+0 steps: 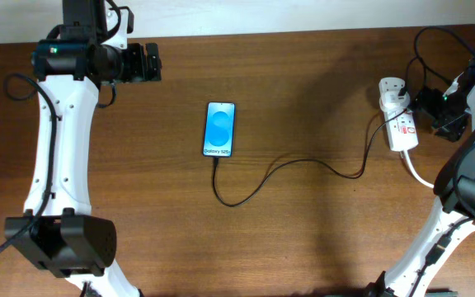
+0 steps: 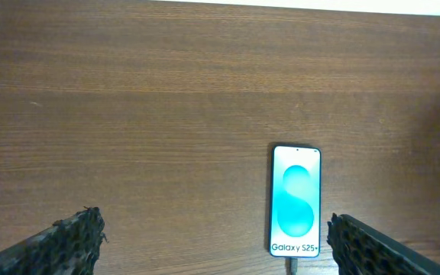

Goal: Plug charger to phone and switch on socket

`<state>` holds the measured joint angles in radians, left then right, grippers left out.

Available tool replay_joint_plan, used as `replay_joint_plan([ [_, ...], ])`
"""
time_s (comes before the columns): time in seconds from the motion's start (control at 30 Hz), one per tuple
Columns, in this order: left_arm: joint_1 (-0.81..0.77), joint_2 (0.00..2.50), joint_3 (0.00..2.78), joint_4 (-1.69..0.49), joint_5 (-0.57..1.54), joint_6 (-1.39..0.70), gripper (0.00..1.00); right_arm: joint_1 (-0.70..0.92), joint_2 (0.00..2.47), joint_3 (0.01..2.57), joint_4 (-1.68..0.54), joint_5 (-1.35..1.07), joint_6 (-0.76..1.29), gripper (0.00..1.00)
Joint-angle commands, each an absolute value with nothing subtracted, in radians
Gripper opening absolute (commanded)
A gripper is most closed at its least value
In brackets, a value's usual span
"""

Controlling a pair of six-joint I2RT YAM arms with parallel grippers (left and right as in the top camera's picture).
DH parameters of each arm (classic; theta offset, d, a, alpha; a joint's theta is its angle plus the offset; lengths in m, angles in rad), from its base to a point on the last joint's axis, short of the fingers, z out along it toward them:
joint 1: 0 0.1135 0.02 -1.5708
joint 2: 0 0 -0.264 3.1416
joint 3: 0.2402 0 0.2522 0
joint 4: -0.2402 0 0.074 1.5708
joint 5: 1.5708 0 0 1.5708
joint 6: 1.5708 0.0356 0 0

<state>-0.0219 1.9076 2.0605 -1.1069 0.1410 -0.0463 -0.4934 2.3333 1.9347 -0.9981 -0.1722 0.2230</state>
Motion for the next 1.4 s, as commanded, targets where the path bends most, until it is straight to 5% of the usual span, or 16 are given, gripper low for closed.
replay_joint_plan([
  [0.0,-0.021,1.916,2.057,-1.109,0.133,-0.041,0.99,-0.402,2.263,1.949,-1.008,-0.384,0.223,0.98],
  [0.33,-0.021,1.916,2.057,-1.109,0.133,-0.041,0.99,-0.413,2.247,1.928,-1.018,-0.186,0.271,0.98],
  [0.6,-0.021,1.916,2.057,-1.109,0.133,-0.041,0.99,-0.530,2.247,1.928,-1.074,-0.152,0.155,0.98],
  [1.37,-0.006,1.916,2.057,-1.109,0.133,-0.041,0.99,-0.505,2.314,1.851,-0.903,-0.146,0.336,0.98],
])
